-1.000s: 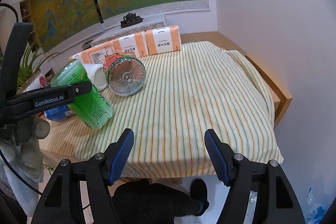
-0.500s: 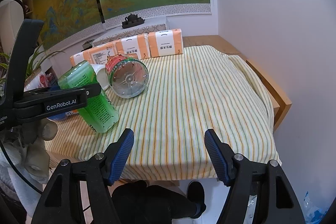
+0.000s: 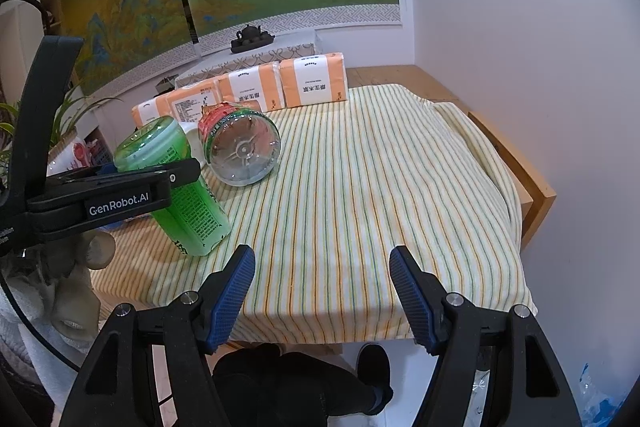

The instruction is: Flip cup upside down

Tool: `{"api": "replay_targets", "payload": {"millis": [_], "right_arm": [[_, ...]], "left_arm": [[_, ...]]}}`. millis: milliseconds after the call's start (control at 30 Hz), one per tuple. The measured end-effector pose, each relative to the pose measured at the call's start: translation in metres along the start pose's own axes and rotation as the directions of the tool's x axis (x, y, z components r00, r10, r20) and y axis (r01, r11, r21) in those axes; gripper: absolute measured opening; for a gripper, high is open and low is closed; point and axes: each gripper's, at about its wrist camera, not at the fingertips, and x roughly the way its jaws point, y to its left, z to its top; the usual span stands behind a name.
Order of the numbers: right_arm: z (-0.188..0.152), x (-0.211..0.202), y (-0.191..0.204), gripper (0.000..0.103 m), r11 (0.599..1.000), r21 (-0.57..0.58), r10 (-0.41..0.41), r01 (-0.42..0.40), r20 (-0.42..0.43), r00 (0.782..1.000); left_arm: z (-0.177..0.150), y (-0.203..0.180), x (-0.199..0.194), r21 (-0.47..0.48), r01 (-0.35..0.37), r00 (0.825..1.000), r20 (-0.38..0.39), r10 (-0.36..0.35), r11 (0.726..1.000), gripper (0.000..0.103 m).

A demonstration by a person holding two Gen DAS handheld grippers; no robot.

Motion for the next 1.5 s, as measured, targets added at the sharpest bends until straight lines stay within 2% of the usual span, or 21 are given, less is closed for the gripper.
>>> {"api": "replay_targets", "payload": {"millis": [167,300,467,833,1233,1367,1500], "right_arm": [[-0.001,0.000,0.000,0.066,1.000,0.001,0.000,0.000,-0.001,1.000],[-0.001,0.001,0.000,0.066,1.000,0.001,0.001,-0.001,0.000,1.000],[-0.001,0.000,0.001,0.066,1.000,0.000,0.002,-0.002,0.004,1.000],[0.003,-0.006,0.010,0.069,1.000,-0.017,0.007,-0.007,0.016,1.000],[0.013,-0.014,0.027,0.069,0.999,-0.038,0.038,-0.037,0.046,0.998],[0.017,-0.018,0.033,0.078,0.997,-0.041,0.065,-0.062,0.067,0.996],[0.020,-0.025,0.041,0.079,0.995,-0.048,0.090,-0.085,0.099,0.991]], "left_arm": [[-0.001,-0.001,0.000,0.003,0.008,1.000,0.003,-0.008,1.000,0.082],[-0.001,-0.003,-0.002,0.013,0.015,1.000,0.004,-0.015,1.000,0.083],[-0.002,-0.002,-0.010,0.016,0.020,0.999,0.027,-0.020,1.000,0.093],[-0.002,0.009,-0.035,0.000,0.024,0.996,0.084,-0.024,1.000,0.098],[-0.007,0.044,-0.092,-0.070,-0.028,0.982,0.182,0.040,0.997,0.100],[-0.017,0.058,-0.114,-0.098,-0.067,0.975,0.207,0.086,0.993,0.101],[-0.028,0.071,-0.128,-0.123,-0.102,0.970,0.207,0.126,0.987,0.101]]}}
